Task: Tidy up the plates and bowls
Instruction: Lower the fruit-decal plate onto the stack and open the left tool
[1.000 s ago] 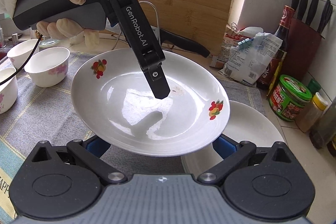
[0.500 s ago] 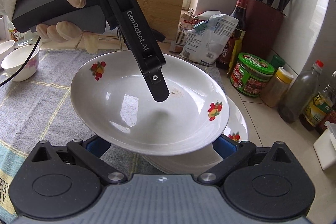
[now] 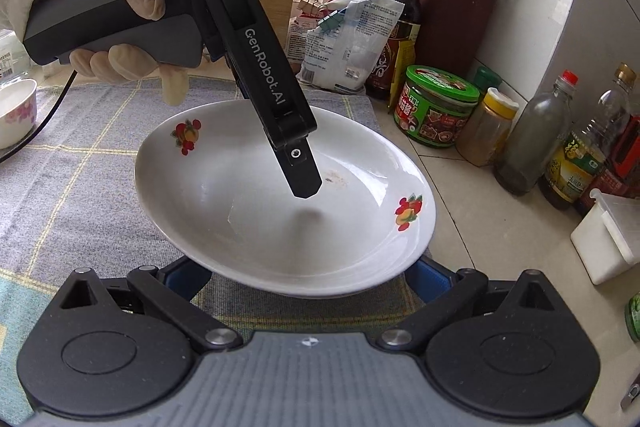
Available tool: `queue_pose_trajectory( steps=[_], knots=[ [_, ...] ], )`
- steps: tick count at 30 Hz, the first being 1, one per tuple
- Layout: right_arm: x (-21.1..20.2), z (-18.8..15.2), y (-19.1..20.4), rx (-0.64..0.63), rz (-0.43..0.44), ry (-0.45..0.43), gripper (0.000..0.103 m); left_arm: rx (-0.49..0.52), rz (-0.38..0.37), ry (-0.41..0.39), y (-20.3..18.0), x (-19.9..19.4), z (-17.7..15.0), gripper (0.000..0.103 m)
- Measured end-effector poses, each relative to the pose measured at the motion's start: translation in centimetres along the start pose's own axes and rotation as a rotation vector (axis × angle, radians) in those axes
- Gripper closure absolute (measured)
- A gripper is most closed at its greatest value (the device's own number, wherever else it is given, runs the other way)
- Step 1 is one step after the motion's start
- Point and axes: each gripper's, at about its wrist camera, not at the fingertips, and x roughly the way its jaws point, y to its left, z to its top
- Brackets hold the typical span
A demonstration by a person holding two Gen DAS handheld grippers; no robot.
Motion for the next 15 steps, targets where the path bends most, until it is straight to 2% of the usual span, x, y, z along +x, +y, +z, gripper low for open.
queue_pose_trajectory(
  steps=[8,15],
  knots=[
    [0.3,-0.2,-0.3,0.006,-0.012,0.022,0.0,0.008,-0.017,0.02,0.1,1.2,0.3,0.008],
    [0.5,-0.4,-0.4,0.012,-0.023,0.027,0.0,0.038,-0.002,0.049,-0.2,1.6,0.7,0.008]
  ],
)
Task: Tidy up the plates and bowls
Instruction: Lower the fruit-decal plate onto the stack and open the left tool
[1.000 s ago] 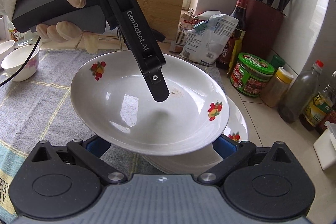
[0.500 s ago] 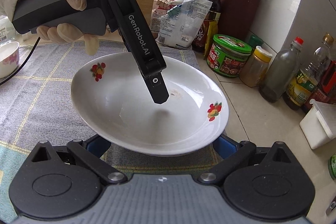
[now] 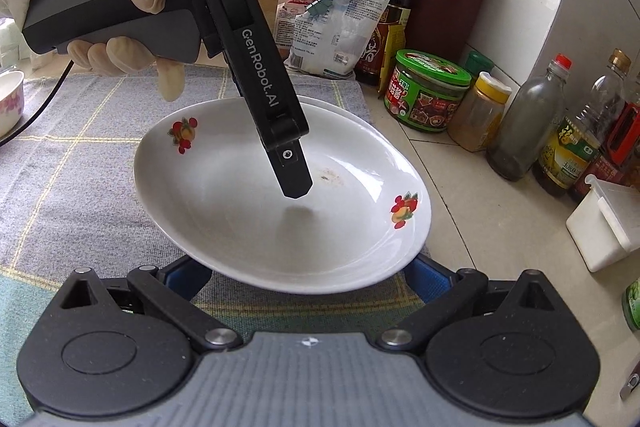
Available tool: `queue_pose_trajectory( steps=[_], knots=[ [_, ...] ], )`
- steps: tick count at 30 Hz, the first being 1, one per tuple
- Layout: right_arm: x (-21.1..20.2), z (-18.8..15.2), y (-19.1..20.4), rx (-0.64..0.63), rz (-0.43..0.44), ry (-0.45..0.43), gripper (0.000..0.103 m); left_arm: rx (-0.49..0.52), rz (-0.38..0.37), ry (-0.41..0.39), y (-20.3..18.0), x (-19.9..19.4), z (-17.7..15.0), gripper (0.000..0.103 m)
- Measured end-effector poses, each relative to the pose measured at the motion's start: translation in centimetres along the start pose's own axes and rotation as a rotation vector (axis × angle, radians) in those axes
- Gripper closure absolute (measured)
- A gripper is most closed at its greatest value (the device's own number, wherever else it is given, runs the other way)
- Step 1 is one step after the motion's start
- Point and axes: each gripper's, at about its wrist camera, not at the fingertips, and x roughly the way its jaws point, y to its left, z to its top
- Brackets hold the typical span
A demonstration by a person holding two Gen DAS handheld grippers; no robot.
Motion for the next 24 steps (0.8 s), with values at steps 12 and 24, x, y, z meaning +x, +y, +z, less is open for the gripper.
queue_pose_trajectory(
  steps=[12,24],
  knots=[
    [-0.4,-0.2,0.2,-0.013,-0.003,-0.012,0.0,0.059,0.058,0.0,-0.7,-1.1,-0.1,0.008],
    [-0.9,-0.3,0.3,-0.023,-0.002,-0.037,0.0,0.04,0.028,-0.06,-1.5,-3.0,-1.0,0.007]
  ],
)
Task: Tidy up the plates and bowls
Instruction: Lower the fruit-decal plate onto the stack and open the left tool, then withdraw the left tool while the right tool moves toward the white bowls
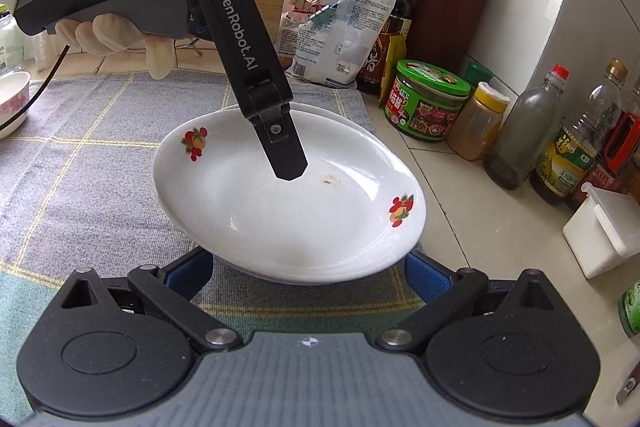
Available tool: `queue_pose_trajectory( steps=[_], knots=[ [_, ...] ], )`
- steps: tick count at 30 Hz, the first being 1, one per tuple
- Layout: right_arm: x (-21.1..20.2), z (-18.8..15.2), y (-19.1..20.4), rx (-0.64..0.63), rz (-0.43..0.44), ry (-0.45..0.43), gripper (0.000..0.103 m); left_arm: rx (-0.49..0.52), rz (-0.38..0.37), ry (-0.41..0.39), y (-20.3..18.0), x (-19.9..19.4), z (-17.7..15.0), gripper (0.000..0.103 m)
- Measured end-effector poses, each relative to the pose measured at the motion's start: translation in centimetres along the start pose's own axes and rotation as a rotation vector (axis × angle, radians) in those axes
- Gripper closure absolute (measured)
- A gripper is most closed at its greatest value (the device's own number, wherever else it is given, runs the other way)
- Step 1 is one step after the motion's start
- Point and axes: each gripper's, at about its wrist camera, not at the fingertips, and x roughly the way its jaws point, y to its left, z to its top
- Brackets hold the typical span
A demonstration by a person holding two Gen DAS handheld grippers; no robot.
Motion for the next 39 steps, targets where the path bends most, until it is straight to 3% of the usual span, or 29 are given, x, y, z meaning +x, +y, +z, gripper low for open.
queue_pose_trajectory(
  steps=[6,10,17,24,31,39],
  knots=[
    [0.1,0.2,0.3,-0.018,0.007,-0.003,0.0,-0.034,0.022,-0.085,-0.9,-2.1,-1.4,0.007],
    [0.1,0.2,0.5,-0.021,0.022,0.0,0.0,-0.045,0.074,-0.142,-1.9,-3.1,-2.8,0.006],
    [-0.4,0.4,0.4,-0.022,0.052,-0.015,0.0,-0.152,0.138,-0.247,-2.8,-4.0,-5.2,0.005],
    [-1.0,0.9,-0.4,-0.02,0.079,-0.034,0.0,-0.29,0.255,-0.388,-4.0,-6.7,-8.3,0.003],
    [-0.7,2.3,-0.3,-0.079,0.186,-0.01,0.0,-0.398,0.456,-0.442,-5.9,-8.9,-12.8,0.002],
    [-0.5,3.7,2.5,-0.157,0.254,-0.024,0.0,-0.529,0.554,-0.471,-7.5,-11.3,-18.4,0.002]
  ],
)
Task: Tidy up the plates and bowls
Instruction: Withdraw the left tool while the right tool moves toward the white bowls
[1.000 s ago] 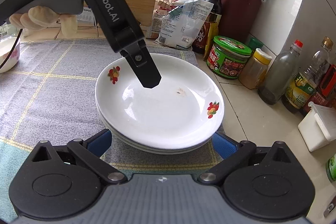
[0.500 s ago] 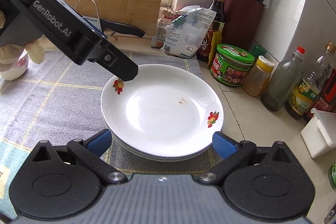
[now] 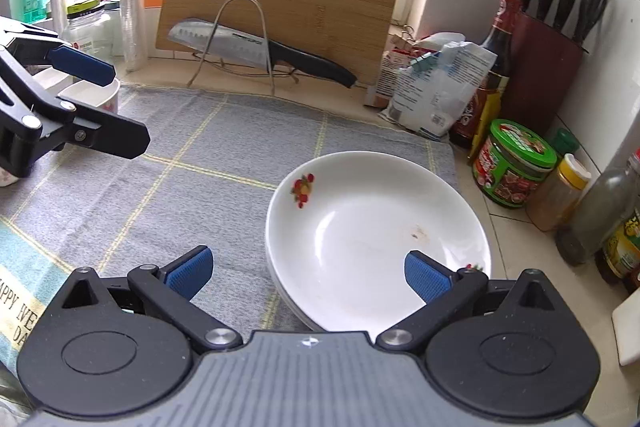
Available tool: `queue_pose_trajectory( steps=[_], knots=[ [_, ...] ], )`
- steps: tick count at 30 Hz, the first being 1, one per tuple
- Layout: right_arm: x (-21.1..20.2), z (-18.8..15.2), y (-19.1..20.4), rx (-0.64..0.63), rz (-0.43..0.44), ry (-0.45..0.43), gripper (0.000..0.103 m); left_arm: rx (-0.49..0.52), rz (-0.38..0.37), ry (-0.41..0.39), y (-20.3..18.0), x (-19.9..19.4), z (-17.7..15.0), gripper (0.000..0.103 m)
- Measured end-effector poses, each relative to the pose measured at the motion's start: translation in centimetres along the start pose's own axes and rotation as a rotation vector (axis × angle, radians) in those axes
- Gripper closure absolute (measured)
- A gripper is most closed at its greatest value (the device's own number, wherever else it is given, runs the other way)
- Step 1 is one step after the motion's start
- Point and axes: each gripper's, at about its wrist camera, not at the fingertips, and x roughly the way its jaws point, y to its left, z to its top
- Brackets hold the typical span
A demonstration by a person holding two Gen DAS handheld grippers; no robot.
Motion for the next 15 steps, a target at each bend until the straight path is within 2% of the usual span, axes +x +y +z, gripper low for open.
queue_pose_trajectory(
  steps=[8,15],
  knots=[
    [0.5,1.9,5.2,-0.07,0.032,-0.02,0.0,-0.041,0.046,-0.025,3.6,-4.1,-3.7,0.002],
    [1.4,3.6,12.2,-0.107,0.062,-0.007,0.0,-0.045,0.075,-0.012,8.3,-7.9,-7.0,0.002]
  ],
)
